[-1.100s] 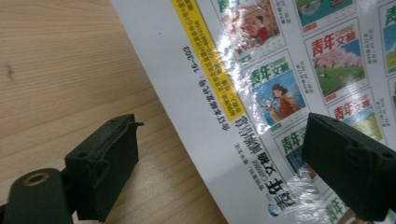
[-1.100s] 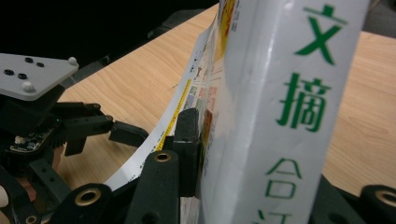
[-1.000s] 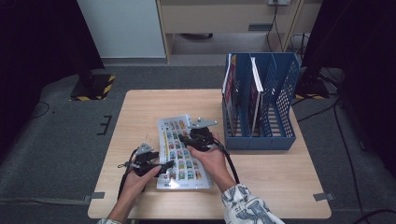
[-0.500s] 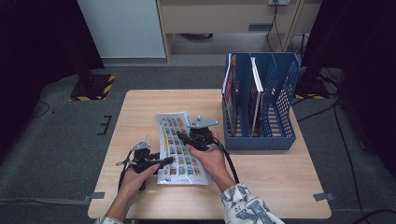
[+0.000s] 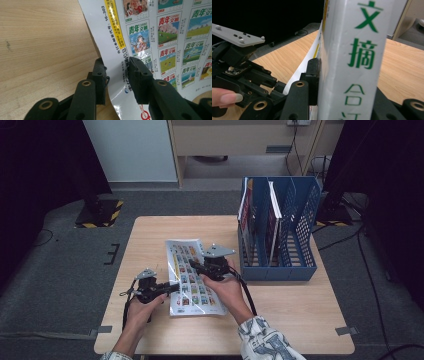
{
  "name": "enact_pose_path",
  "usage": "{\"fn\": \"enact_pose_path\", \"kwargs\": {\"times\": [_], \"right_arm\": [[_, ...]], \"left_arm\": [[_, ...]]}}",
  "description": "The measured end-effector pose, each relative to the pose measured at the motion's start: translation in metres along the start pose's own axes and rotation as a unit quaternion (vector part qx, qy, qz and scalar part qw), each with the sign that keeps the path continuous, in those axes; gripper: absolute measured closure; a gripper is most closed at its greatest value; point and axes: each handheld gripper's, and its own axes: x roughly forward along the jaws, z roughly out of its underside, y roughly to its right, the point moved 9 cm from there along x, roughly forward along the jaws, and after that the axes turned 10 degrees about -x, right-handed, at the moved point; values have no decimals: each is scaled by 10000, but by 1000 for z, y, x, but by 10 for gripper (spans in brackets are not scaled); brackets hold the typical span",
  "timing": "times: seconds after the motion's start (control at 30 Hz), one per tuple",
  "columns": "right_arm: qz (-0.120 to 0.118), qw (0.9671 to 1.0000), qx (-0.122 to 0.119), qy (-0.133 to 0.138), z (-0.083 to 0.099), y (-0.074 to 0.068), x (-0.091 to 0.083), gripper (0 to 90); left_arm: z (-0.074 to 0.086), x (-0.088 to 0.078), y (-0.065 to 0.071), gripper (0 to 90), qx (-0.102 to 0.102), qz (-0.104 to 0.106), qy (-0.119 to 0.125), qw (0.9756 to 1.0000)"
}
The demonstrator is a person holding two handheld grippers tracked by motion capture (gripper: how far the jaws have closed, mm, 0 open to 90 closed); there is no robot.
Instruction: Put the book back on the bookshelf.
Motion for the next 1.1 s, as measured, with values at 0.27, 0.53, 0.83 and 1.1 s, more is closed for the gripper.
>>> {"fn": "enact_pose_path", "kwargs": {"times": [0.27,0.53,0.83,1.1], "right_arm": [[-100,9999,-55,93,-4,-2,-1,731],[-166,9998,-70,113,-5,-4,-2,732],[-212,9996,-106,157,-10,-4,-4,732],[-244,9994,-170,182,-13,-5,-5,730]], "left_arm": [[-3,-3,0,705,87,-53,69,9999],[-6,-6,0,708,233,-178,108,9995],[-11,-10,0,715,395,-287,223,9986],[-13,-12,1,721,487,-364,288,9977]]}}
